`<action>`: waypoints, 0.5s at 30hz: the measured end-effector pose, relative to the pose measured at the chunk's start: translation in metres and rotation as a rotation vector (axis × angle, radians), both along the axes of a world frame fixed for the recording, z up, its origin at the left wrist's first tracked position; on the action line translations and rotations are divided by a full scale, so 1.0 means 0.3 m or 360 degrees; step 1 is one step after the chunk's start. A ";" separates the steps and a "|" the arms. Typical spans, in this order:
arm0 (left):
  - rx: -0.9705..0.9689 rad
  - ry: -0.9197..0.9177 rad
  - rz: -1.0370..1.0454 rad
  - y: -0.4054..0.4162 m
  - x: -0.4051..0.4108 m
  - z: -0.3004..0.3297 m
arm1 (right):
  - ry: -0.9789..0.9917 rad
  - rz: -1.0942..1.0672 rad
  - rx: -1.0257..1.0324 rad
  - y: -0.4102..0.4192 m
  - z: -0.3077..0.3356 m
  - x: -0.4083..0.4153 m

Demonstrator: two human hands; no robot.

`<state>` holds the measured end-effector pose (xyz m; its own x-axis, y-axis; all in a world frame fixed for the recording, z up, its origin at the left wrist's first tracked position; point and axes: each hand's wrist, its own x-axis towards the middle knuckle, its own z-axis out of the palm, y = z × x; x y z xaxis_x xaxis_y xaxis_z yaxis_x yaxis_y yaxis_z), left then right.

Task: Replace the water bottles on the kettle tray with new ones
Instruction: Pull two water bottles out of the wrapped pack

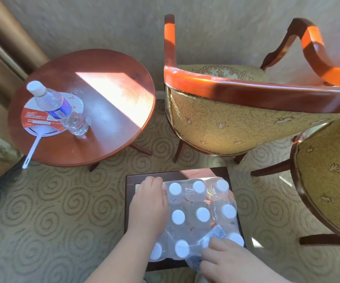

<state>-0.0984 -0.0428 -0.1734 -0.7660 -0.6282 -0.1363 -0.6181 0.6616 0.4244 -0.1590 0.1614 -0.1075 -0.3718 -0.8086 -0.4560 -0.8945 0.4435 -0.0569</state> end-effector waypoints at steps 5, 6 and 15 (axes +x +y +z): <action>0.0026 -0.0006 0.0009 0.003 -0.002 0.006 | -0.0138 -0.0193 -0.0669 -0.099 0.055 -0.014; 0.0027 -0.0007 0.0008 0.004 -0.001 0.007 | -0.0090 -0.0256 -0.0696 -0.136 0.052 -0.014; 0.0072 0.0025 0.0033 0.004 0.004 0.007 | -0.0129 -0.0107 -0.0357 -0.292 -0.101 -0.014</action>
